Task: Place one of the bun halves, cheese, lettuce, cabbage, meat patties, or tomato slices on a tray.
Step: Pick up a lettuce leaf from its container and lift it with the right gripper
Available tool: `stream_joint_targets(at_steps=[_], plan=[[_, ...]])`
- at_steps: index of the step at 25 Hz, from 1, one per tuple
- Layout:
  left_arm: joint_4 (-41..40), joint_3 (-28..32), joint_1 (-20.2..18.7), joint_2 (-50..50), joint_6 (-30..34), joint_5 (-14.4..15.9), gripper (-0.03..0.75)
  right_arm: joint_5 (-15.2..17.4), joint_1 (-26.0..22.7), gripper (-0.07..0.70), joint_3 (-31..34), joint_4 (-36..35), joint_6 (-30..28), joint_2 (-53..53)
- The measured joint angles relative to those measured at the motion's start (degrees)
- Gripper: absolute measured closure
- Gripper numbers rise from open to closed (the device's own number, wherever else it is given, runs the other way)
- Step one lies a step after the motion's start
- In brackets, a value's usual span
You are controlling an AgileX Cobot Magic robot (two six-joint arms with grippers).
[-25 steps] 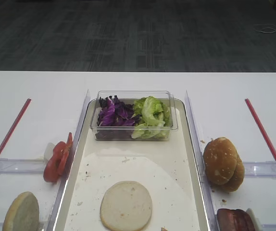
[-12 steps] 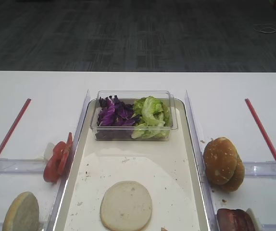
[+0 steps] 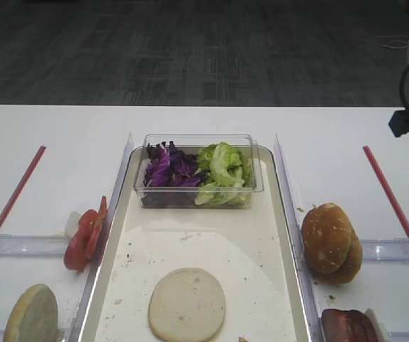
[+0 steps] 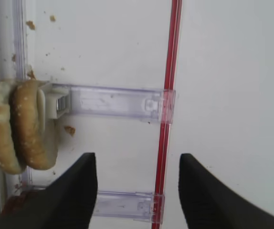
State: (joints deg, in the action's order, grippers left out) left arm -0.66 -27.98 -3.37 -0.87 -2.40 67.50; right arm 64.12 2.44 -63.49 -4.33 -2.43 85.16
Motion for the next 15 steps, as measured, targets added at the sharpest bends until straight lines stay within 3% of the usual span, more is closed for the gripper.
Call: stream_joint_targets(at_steps=[15], plan=[[-0.04, 0.00, 0.00, 0.00, 0.00, 0.00, 0.288, 3.08, 0.00, 0.234, -20.98, 0.26, 0.12, 18.10]])
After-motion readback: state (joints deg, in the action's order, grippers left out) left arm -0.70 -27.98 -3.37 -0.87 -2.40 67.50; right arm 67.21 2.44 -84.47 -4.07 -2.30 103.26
